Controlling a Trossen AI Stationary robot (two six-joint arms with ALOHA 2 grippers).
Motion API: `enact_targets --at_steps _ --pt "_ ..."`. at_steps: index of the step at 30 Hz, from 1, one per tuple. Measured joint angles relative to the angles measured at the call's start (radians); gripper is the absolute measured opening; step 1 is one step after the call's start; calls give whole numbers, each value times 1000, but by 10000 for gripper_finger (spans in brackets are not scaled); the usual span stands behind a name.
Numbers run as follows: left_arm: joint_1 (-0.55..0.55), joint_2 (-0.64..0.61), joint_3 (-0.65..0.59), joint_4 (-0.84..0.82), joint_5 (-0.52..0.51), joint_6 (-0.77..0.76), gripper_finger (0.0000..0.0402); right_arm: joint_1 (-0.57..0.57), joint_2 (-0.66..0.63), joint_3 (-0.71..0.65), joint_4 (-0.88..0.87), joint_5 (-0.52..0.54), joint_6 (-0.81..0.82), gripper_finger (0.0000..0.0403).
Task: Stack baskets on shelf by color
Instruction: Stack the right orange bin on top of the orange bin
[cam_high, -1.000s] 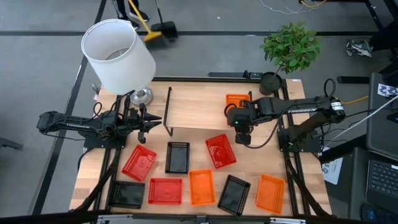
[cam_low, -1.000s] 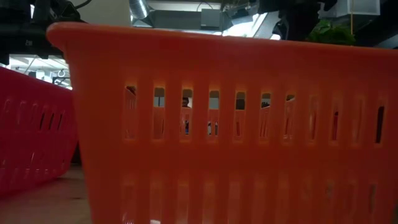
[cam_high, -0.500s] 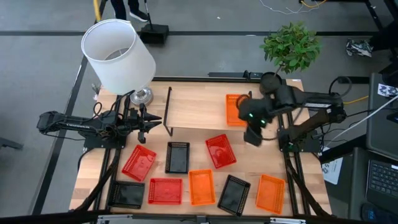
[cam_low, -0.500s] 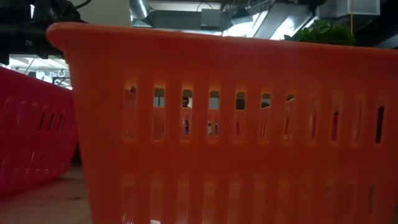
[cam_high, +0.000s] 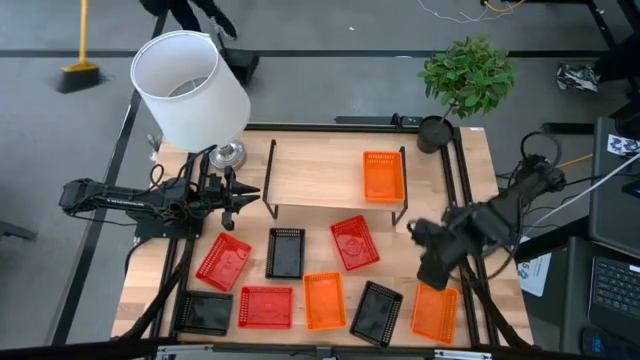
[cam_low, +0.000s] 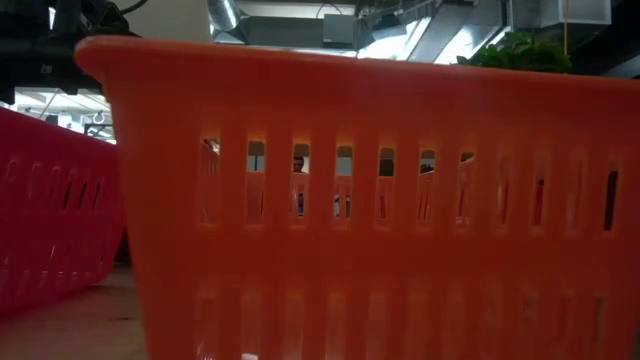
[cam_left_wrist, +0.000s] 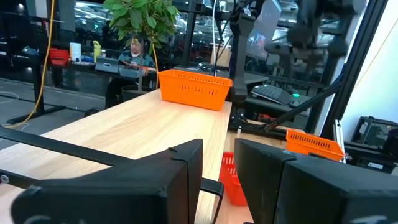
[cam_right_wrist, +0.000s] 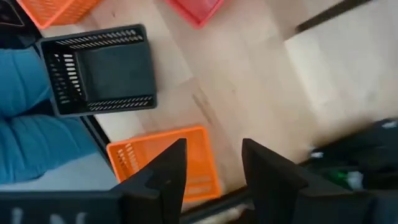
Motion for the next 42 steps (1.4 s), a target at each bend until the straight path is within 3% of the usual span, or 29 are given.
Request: enact_targets --at_steps 5,10,13,15,28,34,42 --pt "0 0 0 0 0 1 85 85 0 -240 214 -21 146 151" --pt "0 0 0 0 0 0 85 138 2 -493 557 -222 258 151" --pt "0 0 0 0 0 0 85 156 2 -585 787 -259 319 151" --pt "0 0 0 0 0 0 85 163 2 -609 848 -251 356 151" --pt "0 0 0 0 0 -5 85 187 45 -598 698 -220 370 151" --pt "0 0 0 0 0 -1 85 158 115 -598 605 -159 347 151" --pt "0 0 0 0 0 1 85 86 134 -598 463 3 313 151"
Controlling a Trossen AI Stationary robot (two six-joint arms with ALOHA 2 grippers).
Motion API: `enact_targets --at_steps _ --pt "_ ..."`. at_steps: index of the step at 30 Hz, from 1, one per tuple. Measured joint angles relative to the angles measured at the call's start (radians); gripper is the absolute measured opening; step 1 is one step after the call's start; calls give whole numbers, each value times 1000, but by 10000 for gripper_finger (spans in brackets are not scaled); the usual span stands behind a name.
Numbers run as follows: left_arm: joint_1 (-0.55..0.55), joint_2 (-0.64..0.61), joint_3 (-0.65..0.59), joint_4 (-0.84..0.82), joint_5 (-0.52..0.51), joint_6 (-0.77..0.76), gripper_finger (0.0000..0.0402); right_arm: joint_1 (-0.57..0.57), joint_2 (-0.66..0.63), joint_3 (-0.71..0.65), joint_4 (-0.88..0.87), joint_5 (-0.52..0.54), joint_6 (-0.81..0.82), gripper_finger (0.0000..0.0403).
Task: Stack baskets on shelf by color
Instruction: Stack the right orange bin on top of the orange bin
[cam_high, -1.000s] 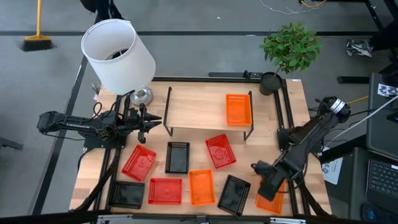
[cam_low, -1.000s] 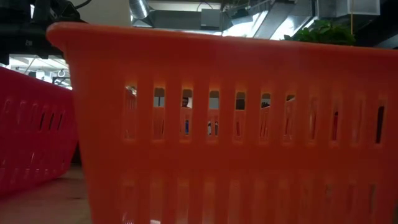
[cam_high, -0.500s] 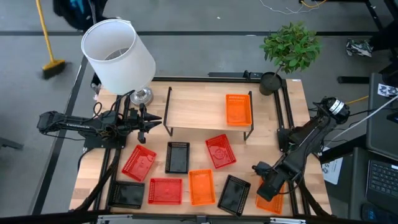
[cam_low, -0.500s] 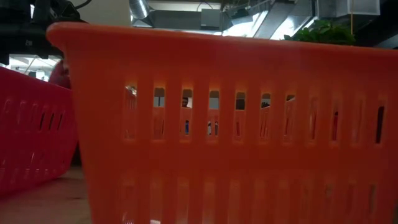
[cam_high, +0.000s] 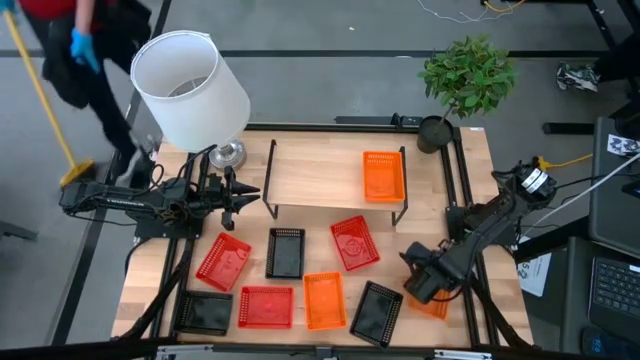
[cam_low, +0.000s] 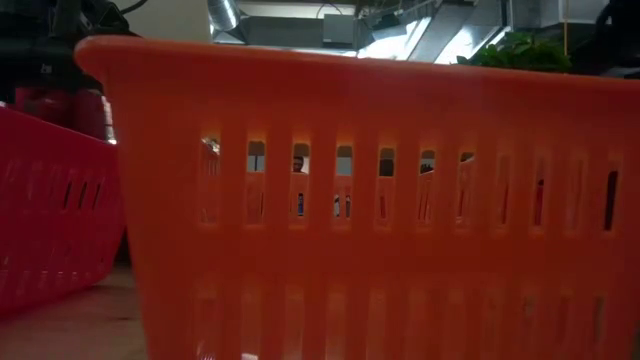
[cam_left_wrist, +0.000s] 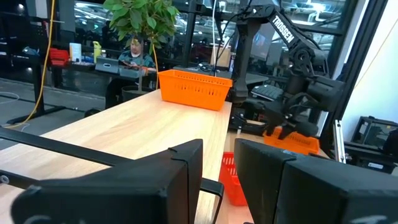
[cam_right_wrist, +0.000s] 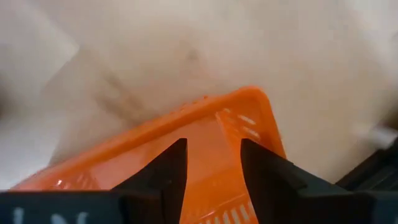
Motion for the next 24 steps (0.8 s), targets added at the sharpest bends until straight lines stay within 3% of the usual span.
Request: enact_targets --at_steps 9,13,20,24 --pt "0 0 0 0 0 0 85 -82 0 0 -171 169 -142 151" --pt "0 0 0 0 0 0 85 -94 -2 42 -229 115 -176 151" --pt "0 0 0 0 0 0 85 -55 -3 263 -221 -29 -198 151" --pt "0 0 0 0 0 -1 85 22 -3 338 -79 3 -203 151"
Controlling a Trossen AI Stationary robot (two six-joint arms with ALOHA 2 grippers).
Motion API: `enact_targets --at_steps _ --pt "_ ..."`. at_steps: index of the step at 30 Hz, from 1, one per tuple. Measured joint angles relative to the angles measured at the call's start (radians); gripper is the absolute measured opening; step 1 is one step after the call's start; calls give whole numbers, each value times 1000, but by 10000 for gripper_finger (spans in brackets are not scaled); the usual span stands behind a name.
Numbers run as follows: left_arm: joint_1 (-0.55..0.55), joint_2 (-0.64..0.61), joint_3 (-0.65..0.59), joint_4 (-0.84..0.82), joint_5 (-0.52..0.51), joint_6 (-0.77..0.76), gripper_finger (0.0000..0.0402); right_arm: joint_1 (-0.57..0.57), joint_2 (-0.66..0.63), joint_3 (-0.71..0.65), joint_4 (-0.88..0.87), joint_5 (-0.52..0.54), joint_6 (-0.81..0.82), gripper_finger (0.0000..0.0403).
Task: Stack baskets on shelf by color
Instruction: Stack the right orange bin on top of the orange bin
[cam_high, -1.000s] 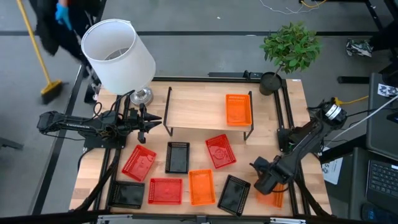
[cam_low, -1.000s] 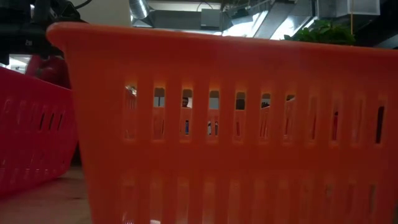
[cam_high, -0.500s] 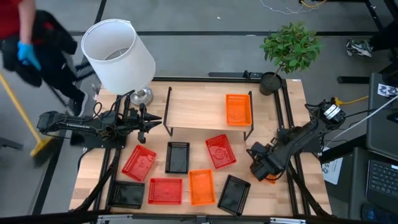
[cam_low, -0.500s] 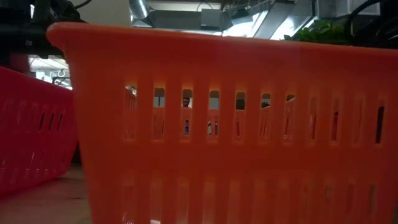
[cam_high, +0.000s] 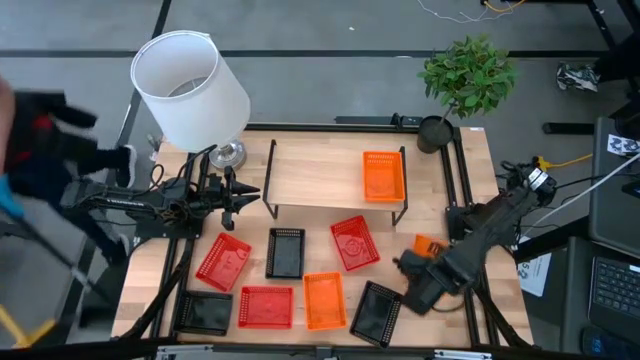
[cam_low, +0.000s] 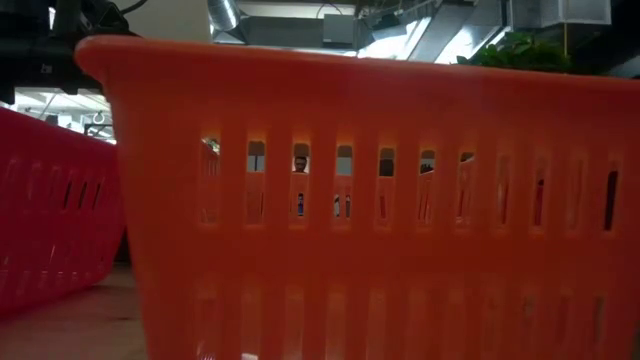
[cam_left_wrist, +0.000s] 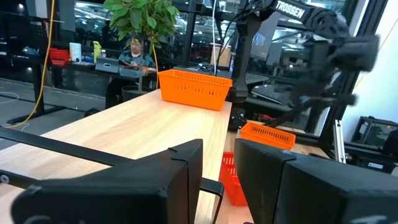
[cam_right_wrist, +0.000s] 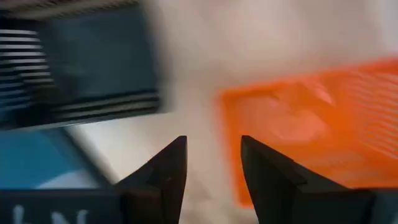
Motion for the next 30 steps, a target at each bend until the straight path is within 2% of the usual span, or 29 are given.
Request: enact_targets --at_steps 3,9,30 --pt "0 0 0 0 0 0 85 50 11 -4 82 34 24 151" --pt "0 0 0 0 0 0 85 102 106 -8 -1 5 80 151" --pt "0 0 0 0 0 0 85 104 314 -9 -65 -35 77 150"
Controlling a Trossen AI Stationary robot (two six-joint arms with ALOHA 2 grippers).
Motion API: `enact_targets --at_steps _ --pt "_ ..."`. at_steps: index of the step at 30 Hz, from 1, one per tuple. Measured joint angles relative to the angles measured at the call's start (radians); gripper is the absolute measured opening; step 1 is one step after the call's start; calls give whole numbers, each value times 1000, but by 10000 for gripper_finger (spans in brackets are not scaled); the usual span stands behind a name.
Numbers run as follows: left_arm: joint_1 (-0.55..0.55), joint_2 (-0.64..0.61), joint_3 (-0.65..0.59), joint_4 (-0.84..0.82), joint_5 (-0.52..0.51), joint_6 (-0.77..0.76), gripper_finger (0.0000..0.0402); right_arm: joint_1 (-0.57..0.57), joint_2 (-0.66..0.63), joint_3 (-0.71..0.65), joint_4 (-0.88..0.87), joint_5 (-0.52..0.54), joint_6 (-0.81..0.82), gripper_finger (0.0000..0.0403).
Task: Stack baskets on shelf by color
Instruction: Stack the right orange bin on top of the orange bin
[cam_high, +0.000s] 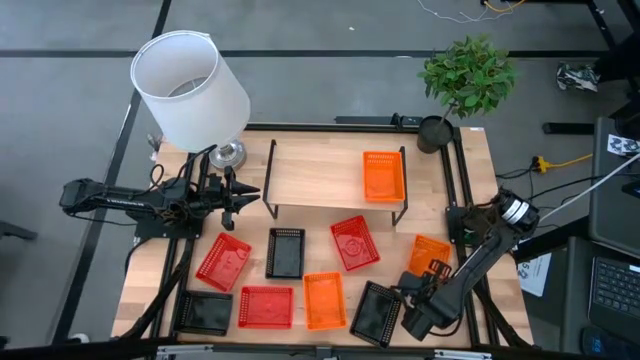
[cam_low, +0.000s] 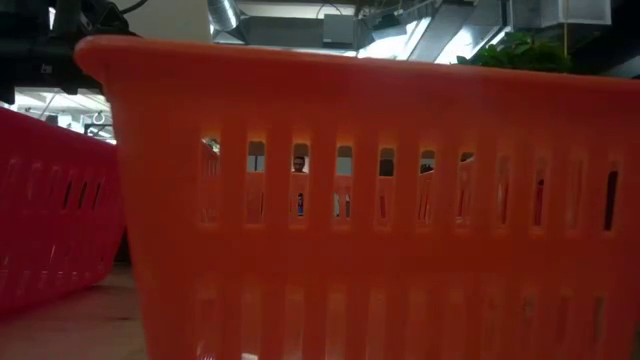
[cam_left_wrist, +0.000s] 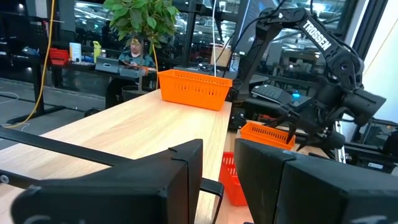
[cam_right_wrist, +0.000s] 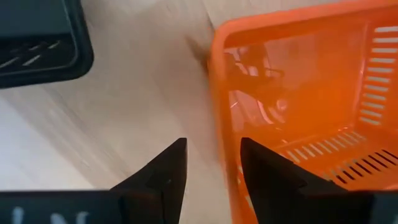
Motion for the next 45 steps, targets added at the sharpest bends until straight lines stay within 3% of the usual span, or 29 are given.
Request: enact_targets --at_steps 3,8,13,18,20,24,28,31,34,39,45 --pt "0 0 0 0 0 0 85 -12 17 0 -1 -50 0 127" --pt "0 0 0 0 0 0 85 -20 17 7 -12 -72 0 16" --pt "0 0 0 0 0 1 85 -20 18 95 -158 -101 1 4" --pt "0 0 0 0 0 0 85 -20 16 337 -435 -95 2 3" --pt "0 0 0 0 0 -3 85 -19 -2 423 -408 7 -24 2" --pt "0 0 0 1 0 -4 85 -12 -37 563 -420 421 -78 2" --pt "0 0 0 2 0 -1 85 -22 -52 637 -417 778 -303 2" --pt "0 0 0 2 0 -1 85 -58 -76 659 -421 958 -488 1" --pt "0 0 0 0 0 2 85 -122 -116 654 -423 1048 -633 1" --pt "0 0 0 -2 0 2 85 -287 -240 654 -422 995 -821 1" --pt "0 0 0 -2 0 2 85 -522 -399 654 -425 731 -961 0"
